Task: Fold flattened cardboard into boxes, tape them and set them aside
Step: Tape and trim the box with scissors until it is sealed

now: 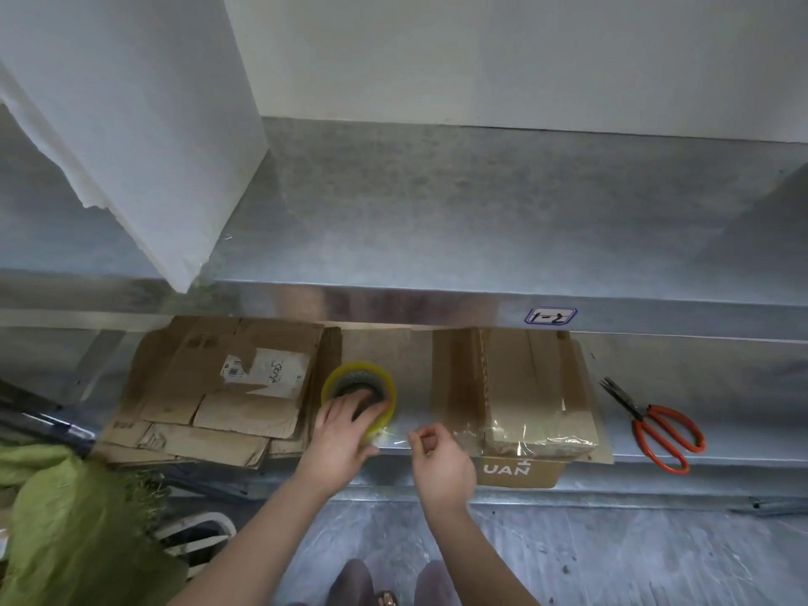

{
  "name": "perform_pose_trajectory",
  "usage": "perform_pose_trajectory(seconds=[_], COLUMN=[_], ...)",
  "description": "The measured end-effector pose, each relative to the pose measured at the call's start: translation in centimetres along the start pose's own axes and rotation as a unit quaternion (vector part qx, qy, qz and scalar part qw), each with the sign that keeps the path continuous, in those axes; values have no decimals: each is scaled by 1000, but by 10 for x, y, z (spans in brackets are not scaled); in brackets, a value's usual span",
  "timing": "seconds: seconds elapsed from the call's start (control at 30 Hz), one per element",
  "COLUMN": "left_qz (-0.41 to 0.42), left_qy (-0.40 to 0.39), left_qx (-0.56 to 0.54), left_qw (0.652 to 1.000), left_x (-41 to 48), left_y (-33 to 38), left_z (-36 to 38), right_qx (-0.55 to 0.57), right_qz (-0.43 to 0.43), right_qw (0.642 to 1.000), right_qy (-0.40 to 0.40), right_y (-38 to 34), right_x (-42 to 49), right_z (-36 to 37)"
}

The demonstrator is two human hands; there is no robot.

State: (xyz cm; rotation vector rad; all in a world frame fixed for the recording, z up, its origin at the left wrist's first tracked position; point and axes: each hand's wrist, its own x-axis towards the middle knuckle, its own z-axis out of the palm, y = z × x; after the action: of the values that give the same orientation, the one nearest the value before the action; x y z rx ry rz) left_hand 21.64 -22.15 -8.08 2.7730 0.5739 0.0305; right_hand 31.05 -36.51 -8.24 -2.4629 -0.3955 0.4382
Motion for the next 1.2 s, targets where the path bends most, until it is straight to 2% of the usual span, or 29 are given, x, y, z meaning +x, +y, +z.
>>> perform_pose_trajectory(seconds=[0.2, 0.33, 0.47, 0.57, 0.67, 0.77, 0.97, 1.1, 1.2], left_qz=[24, 38, 69, 96, 85, 86, 79, 3, -66], left_qy=[-39, -55, 38, 61, 60, 53, 55, 61, 52], left_qx=[-29, -21, 8, 2, -19, -29, -39, -91, -174], left_qw=[999, 998, 997, 994, 994, 994, 995, 994, 981], left_x=[1, -2, -22, -38, -45, -45, -23, -14, -10], left_y=[-3, 2, 16, 43, 83, 127, 186, 200, 208], left_z=[-10, -19, -23, -19, -15, -9, 2, 7, 11], right_qx=[-61, -54, -59, -93, -128, -165, -168, -143, -79], right_qz=[-37, -85, -262, -356, -339, -309, -250, -212, -170], right_qw=[997, 995, 962, 922, 918, 925, 943, 963, 982], right_qy=[34, 17, 43, 118, 157, 144, 143, 90, 9], right_y=[4, 0, 1, 13, 36, 69, 118, 136, 139], right_x=[0, -11, -51, -76, -79, -67, -27, -3, 10], right_z=[4, -5, -33, -61, -88, -111, -159, -180, -187])
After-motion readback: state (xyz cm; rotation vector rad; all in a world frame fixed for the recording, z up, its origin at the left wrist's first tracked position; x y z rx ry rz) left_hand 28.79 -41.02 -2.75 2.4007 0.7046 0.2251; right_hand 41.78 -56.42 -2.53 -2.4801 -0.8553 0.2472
